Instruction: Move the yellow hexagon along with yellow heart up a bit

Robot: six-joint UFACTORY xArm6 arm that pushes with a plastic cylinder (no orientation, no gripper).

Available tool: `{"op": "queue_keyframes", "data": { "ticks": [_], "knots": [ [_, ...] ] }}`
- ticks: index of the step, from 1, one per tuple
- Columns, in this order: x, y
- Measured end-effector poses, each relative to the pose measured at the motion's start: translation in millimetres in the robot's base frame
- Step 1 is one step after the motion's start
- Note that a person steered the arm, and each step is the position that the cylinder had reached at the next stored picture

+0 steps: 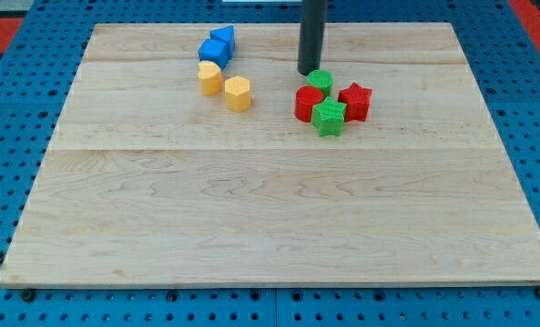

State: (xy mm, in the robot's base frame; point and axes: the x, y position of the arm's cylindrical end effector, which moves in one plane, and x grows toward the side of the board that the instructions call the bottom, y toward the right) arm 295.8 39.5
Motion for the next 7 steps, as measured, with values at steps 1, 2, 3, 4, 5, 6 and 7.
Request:
{"op": "queue_keyframes", "data": {
  "ticks": [1,2,3,4,5,6,7],
  "knots": [
    [0,-42],
    [19,-58],
    [33,-57],
    [47,-50],
    [72,-28],
    [79,-21],
    [76,-45]
  ]
}}
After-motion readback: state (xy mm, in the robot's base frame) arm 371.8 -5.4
